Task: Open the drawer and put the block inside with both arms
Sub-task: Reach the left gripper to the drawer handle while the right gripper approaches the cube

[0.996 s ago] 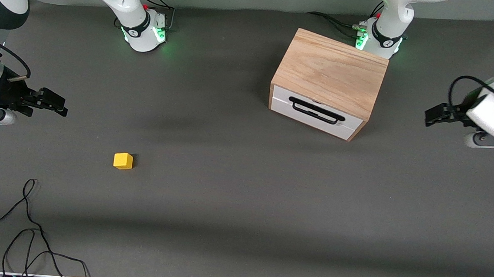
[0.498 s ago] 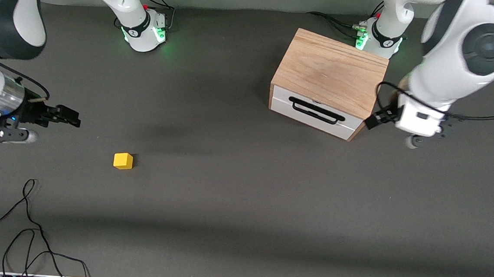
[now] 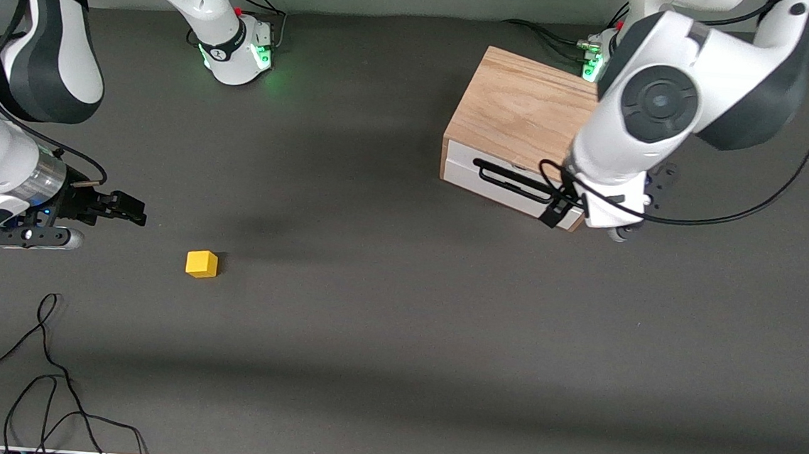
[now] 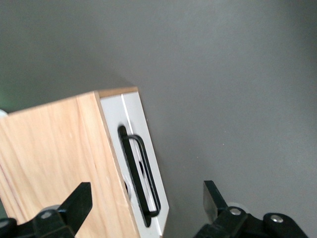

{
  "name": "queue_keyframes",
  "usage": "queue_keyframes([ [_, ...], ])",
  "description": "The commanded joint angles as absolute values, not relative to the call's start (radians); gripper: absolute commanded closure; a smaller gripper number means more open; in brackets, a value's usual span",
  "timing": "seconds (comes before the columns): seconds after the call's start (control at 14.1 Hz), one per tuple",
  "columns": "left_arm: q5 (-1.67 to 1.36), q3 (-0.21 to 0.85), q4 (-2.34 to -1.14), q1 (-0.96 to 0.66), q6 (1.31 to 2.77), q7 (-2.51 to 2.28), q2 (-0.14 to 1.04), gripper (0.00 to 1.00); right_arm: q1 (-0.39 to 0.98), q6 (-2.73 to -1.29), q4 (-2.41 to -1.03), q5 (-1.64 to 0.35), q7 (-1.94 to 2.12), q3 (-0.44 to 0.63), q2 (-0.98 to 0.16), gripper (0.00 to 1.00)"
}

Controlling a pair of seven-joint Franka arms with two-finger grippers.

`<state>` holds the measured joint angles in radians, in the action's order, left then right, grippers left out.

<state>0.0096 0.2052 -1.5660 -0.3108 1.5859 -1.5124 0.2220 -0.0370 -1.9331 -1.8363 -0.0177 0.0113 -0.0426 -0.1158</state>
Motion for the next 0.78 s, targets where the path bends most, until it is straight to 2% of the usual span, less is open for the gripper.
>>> queue_keyframes([
  [0.0, 0.034, 0.195, -1.537, -0.388, 1.572, -1.635, 0.276, 0.0, -0.026, -1.983, -1.896, -0.023, -0.006, -0.034, -0.077, 0.0],
  [0.36, 0.025, 0.195, -1.595, -0.416, 1.633, -1.713, 0.328, 0.0, 0.002, -2.104, -1.959, -0.003, -0.006, -0.034, -0.136, 0.0],
  [0.71, 0.032, 0.195, -1.628, -0.419, 1.721, -1.801, 0.429, 0.0, 0.002, -2.313, -2.066, 0.002, -0.002, -0.034, -0.204, 0.0],
])
